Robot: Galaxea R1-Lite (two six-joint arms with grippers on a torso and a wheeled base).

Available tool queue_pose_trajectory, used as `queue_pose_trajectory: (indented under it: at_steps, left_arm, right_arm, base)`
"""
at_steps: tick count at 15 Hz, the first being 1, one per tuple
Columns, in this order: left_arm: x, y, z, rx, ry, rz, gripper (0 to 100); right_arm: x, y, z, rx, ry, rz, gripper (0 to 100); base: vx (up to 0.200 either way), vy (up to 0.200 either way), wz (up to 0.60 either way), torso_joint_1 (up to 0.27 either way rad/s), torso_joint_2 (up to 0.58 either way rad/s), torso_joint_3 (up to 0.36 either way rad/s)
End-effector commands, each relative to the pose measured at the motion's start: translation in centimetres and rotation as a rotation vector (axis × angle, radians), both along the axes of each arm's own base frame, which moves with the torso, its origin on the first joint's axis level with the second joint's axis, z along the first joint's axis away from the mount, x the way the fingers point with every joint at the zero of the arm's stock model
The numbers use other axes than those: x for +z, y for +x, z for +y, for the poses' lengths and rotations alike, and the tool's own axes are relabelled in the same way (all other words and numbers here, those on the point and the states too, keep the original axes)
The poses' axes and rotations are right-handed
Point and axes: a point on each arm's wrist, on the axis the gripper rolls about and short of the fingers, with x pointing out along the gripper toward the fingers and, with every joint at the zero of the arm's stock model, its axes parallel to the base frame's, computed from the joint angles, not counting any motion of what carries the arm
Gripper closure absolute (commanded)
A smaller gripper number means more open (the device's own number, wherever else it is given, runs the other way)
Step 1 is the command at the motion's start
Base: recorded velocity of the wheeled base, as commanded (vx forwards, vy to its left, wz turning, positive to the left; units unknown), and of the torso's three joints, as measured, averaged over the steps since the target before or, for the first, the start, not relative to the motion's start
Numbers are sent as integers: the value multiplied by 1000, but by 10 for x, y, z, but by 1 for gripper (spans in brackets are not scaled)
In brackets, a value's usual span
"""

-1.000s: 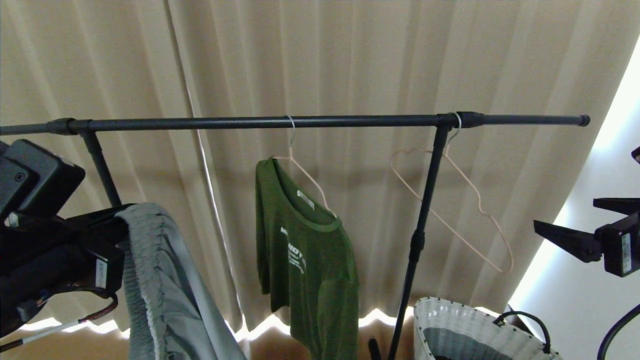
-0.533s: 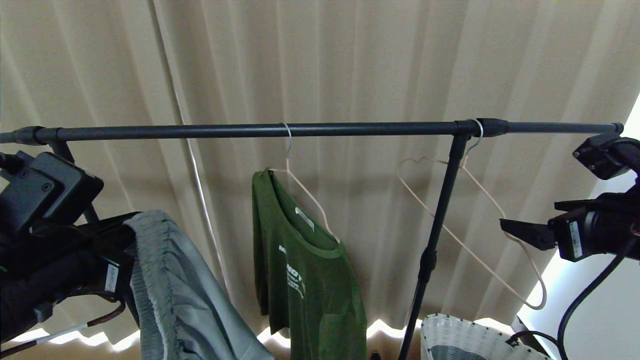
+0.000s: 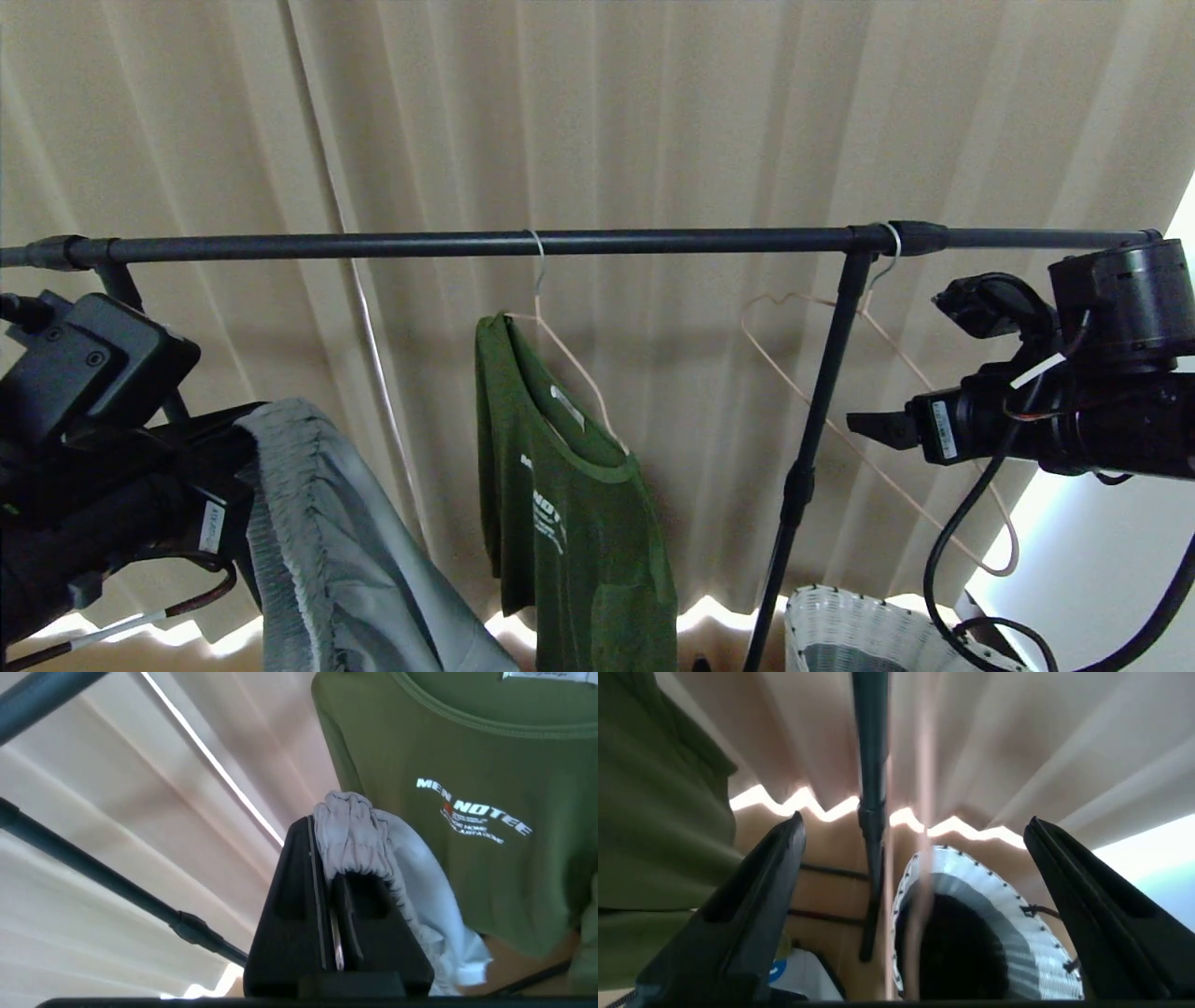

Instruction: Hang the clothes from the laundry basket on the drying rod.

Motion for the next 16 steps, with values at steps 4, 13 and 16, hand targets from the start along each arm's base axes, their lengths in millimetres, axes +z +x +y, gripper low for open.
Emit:
queue_pose_trajectory:
  at_steps: [4,13,16]
  left_arm:
    - [-2,-1,0,0,3,4,100]
    - [-1,-1,0,0,1,2,100]
    - [1,-1,0,-1,2,-4,100]
  right_arm:
    - [-6,4,5,13,-9,18,0]
    - [-2,0,3,4,-10,5,100]
    - [1,-2,2,-14,-18,-11,100]
  base:
    - [0,0,0,0,0,0]
    - [0,0,0,0,0,0]
    - [0,0,0,0,0,0]
